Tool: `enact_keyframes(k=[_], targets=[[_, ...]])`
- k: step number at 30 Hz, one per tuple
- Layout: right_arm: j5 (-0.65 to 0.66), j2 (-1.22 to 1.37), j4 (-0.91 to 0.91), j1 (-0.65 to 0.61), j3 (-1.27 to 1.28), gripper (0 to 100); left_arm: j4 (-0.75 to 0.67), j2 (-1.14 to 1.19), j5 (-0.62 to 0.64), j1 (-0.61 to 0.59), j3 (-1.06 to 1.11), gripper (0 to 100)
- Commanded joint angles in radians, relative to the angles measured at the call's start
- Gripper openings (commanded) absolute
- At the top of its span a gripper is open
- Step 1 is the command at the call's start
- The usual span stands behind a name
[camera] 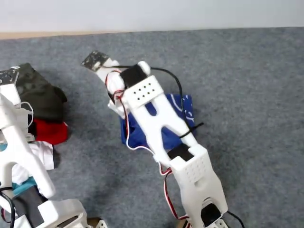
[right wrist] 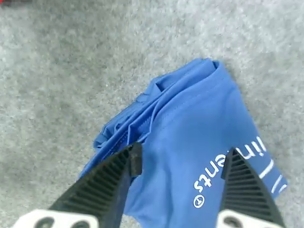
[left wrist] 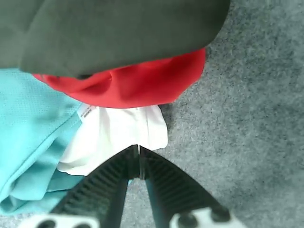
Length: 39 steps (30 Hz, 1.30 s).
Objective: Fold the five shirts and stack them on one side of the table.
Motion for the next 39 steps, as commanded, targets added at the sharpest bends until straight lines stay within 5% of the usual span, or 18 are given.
enact_keyframes(k=[1,7,16,27,39], targets=[[-0.006,-0.016,0.058,0.056,-0.048,25.4,0.026,-0.041,0.011,0.003,-0.004,1],[0.089,-0.031,0.061,0.14,0.135,0.2,0.018,-0.043,0.011,0.003,-0.004,1],[0.086,-0.162,0.056,0.147,0.459,1.0,0.012,-0.044,0.011,0.003,-0.004,1],[0.021,-0.09,-0.012,-0.153,0.457,1.0,0.014,-0.044,0.006,0.002,-0.01,1],[0.061,-0.2,0.061,-0.008,0.301,0.9,0.017,-0.046,0.005,0.002,-0.01,1]])
